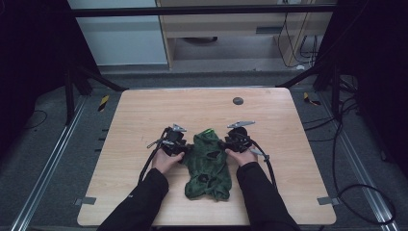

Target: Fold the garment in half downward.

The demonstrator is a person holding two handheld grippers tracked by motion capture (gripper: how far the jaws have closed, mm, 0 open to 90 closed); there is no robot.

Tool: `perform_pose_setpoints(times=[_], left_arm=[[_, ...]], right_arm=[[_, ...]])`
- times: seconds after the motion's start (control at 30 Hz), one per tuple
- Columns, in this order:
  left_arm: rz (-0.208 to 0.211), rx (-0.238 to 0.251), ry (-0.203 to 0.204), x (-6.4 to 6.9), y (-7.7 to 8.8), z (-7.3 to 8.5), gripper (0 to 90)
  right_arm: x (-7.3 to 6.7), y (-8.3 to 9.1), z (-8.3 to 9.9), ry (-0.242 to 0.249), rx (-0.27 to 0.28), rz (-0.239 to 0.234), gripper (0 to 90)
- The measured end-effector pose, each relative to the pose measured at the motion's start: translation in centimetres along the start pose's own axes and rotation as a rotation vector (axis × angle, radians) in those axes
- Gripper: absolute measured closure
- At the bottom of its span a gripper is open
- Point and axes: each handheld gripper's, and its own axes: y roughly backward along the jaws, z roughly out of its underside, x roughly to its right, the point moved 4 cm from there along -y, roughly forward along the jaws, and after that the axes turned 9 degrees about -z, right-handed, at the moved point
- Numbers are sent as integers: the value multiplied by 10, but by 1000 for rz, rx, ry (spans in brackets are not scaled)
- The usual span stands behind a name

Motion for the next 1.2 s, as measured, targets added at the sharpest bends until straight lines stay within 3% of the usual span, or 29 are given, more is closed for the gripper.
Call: perform_pose_setpoints(times=[0.37,0.63,0.73,0.97,1.2], left_arm=[[32,-27,17,1,-2,1,676],[33,-47,17,5,-1,-1,753],[29,-55,6,8,-1,-2,804],[18,-54,-4,9,1,-3,832],[11,-14,-7,9,10,-7,838]], right_arm=[[0,-11,6,10,-56,-11,650],[-3,-13,8,12,-77,-31,788],[-4,-12,7,21,-75,-29,821],[-5,-10,5,35,-60,-28,837],[-10,-1,0,54,-21,-32,838]])
